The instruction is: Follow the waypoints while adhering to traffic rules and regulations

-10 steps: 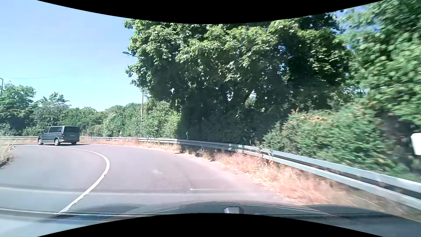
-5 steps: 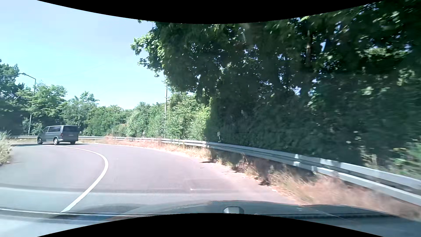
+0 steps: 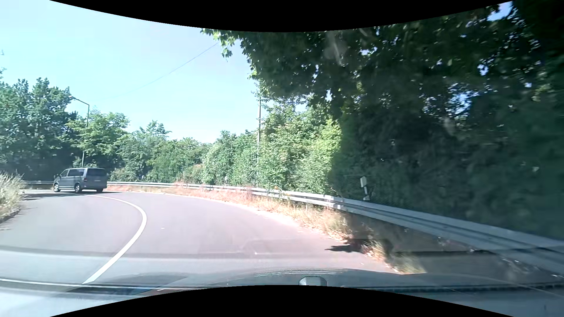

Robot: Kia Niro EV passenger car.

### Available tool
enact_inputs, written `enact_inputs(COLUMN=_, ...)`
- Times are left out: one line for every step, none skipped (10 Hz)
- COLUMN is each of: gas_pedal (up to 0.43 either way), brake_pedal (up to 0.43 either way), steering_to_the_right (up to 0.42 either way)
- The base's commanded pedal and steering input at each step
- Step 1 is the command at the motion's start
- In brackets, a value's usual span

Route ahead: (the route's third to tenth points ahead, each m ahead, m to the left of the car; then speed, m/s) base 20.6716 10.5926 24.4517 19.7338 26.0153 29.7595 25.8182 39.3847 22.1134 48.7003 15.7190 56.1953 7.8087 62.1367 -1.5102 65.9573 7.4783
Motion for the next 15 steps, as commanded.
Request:
enact_inputs(gas_pedal=0.130, brake_pedal=0.000, steering_to_the_right=-0.200)
enact_inputs(gas_pedal=0.130, brake_pedal=0.000, steering_to_the_right=-0.200)
enact_inputs(gas_pedal=0.130, brake_pedal=0.000, steering_to_the_right=-0.200)
enact_inputs(gas_pedal=0.130, brake_pedal=0.000, steering_to_the_right=-0.201)
enact_inputs(gas_pedal=0.130, brake_pedal=0.000, steering_to_the_right=-0.200)
enact_inputs(gas_pedal=0.138, brake_pedal=0.000, steering_to_the_right=-0.197)
enact_inputs(gas_pedal=0.138, brake_pedal=0.000, steering_to_the_right=-0.194)
enact_inputs(gas_pedal=0.138, brake_pedal=0.000, steering_to_the_right=-0.191)
enact_inputs(gas_pedal=0.138, brake_pedal=0.000, steering_to_the_right=-0.190)
enact_inputs(gas_pedal=0.138, brake_pedal=0.000, steering_to_the_right=-0.189)
enact_inputs(gas_pedal=0.138, brake_pedal=0.000, steering_to_the_right=-0.184)
enact_inputs(gas_pedal=0.138, brake_pedal=0.000, steering_to_the_right=-0.177)
enact_inputs(gas_pedal=0.138, brake_pedal=0.000, steering_to_the_right=-0.174)
enact_inputs(gas_pedal=0.138, brake_pedal=0.000, steering_to_the_right=-0.173)
enact_inputs(gas_pedal=0.150, brake_pedal=0.000, steering_to_the_right=-0.173)
